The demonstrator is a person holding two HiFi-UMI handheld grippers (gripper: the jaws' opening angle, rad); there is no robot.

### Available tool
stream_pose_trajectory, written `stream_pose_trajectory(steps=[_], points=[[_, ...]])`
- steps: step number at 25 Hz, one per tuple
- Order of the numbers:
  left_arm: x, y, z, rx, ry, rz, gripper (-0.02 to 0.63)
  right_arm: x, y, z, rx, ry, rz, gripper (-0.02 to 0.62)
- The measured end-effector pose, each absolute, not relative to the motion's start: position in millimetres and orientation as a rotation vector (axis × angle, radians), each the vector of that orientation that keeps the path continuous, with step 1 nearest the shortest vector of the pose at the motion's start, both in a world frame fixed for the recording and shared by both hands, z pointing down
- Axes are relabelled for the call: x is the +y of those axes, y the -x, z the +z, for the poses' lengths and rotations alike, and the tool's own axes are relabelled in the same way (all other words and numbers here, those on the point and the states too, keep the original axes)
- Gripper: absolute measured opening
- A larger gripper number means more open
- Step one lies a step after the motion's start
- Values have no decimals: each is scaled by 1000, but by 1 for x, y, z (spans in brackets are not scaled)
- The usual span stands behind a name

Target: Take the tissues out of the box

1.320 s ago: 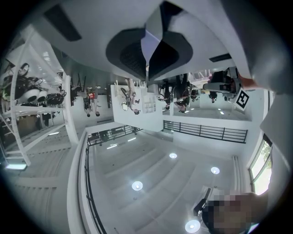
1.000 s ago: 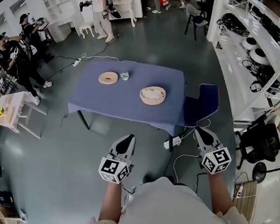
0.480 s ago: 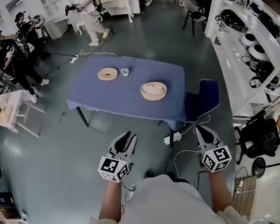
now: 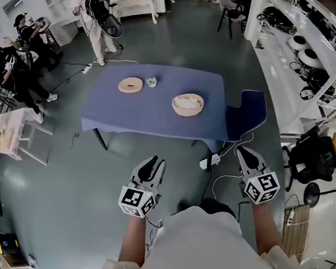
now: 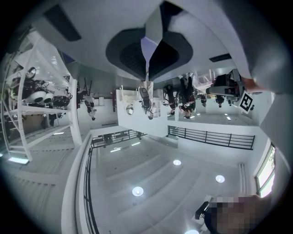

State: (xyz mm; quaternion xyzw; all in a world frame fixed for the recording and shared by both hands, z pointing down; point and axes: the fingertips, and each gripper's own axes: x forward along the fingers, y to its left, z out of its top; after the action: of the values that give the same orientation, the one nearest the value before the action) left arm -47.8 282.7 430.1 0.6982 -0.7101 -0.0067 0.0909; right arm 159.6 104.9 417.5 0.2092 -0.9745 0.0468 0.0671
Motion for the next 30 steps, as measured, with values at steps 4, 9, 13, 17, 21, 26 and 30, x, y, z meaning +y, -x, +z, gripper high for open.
stream_pose_trajectory(steps=[4, 9, 13, 17, 21, 26, 30], points=[[286, 55, 434, -2099, -2073, -19, 106, 108, -152, 419, -2925, -634, 136, 43], [281, 60, 441, -2081, -2062, -18, 106, 104, -144, 422, -2914, -627, 146, 43], [266, 65, 450, -2079, -2048, -14, 106, 86, -135, 434, -2904, -614, 170, 43], [241, 77, 458, -2086, -2023, -3, 106, 56, -118, 447, -2899, -591, 194, 43], [212, 95, 459, -2091, -1999, 7, 106, 25, -95, 454, -2891, -564, 209, 43], [163, 122, 465, -2100, -1969, 21, 106, -24, -62, 468, -2878, -520, 236, 43], [123, 140, 467, -2112, -1947, 31, 106, -68, -38, 473, -2869, -481, 247, 43]])
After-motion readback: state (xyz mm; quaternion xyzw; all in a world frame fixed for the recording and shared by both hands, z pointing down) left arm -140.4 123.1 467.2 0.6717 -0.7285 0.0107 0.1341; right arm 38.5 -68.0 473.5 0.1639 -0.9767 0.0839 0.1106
